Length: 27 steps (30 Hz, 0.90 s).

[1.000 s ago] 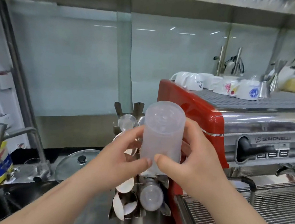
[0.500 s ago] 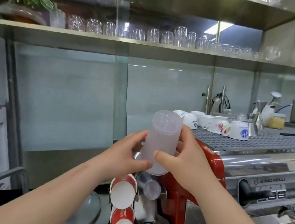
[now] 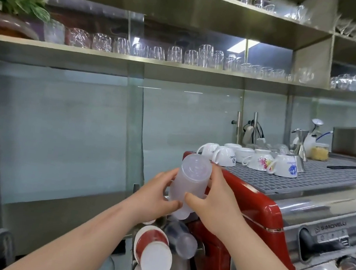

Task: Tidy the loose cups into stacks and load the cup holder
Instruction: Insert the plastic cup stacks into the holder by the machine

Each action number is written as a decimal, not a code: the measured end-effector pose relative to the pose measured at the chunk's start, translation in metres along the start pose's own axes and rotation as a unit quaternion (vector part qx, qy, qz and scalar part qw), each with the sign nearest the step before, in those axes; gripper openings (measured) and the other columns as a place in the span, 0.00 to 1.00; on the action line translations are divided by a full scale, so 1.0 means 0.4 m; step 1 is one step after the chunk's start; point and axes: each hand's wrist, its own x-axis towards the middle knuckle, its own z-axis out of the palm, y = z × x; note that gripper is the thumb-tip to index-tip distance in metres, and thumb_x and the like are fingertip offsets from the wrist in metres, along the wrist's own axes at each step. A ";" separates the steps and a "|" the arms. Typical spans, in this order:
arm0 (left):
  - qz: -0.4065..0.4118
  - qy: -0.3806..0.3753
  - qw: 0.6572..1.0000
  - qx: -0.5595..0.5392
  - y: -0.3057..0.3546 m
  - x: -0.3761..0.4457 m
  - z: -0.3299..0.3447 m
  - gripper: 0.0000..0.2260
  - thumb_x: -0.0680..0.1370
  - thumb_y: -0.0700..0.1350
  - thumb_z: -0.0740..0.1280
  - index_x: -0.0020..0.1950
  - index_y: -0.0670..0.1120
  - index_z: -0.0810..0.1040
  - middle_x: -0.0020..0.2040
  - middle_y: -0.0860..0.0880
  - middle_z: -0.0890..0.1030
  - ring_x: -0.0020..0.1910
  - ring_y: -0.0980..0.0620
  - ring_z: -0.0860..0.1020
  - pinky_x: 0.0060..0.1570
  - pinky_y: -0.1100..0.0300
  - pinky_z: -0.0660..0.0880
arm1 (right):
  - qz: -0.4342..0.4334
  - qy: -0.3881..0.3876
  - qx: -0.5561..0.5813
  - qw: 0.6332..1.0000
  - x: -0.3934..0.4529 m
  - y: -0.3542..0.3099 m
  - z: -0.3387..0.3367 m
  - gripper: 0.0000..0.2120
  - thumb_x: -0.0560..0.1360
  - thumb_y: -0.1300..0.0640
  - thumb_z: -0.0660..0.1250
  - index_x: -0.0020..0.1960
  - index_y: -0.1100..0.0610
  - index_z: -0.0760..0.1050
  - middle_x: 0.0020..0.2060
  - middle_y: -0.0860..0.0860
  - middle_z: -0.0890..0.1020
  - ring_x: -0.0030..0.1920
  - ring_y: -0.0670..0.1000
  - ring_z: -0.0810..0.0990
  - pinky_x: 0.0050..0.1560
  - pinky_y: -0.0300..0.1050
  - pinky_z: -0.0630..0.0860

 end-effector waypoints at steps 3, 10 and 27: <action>0.000 -0.009 1.000 0.009 -0.021 0.018 -0.001 0.31 0.73 0.45 0.67 0.70 0.70 0.63 0.69 0.59 0.70 0.70 0.59 0.70 0.65 0.50 0.75 | 0.008 0.006 0.008 1.000 0.006 0.026 0.019 0.33 0.66 0.58 0.73 0.64 0.38 0.63 0.59 0.39 0.76 0.59 0.42 0.75 0.60 0.47 0.77; -0.019 -0.027 0.999 0.018 -0.081 0.038 0.025 0.33 0.70 0.50 0.68 0.71 0.72 0.61 0.70 0.58 0.71 0.70 0.59 0.70 0.67 0.48 0.73 | 0.030 0.017 0.024 0.999 0.012 0.104 0.070 0.34 0.64 0.58 0.74 0.66 0.44 0.65 0.59 0.40 0.76 0.60 0.42 0.75 0.62 0.49 0.76; -0.042 -0.045 0.996 0.061 -0.176 0.105 0.073 0.29 0.72 0.53 0.66 0.71 0.69 0.62 0.68 0.58 0.72 0.69 0.58 0.70 0.70 0.51 0.69 | 0.074 0.011 0.034 0.997 0.071 0.232 0.139 0.32 0.65 0.63 0.74 0.62 0.41 0.67 0.55 0.38 0.77 0.56 0.35 0.75 0.57 0.34 0.74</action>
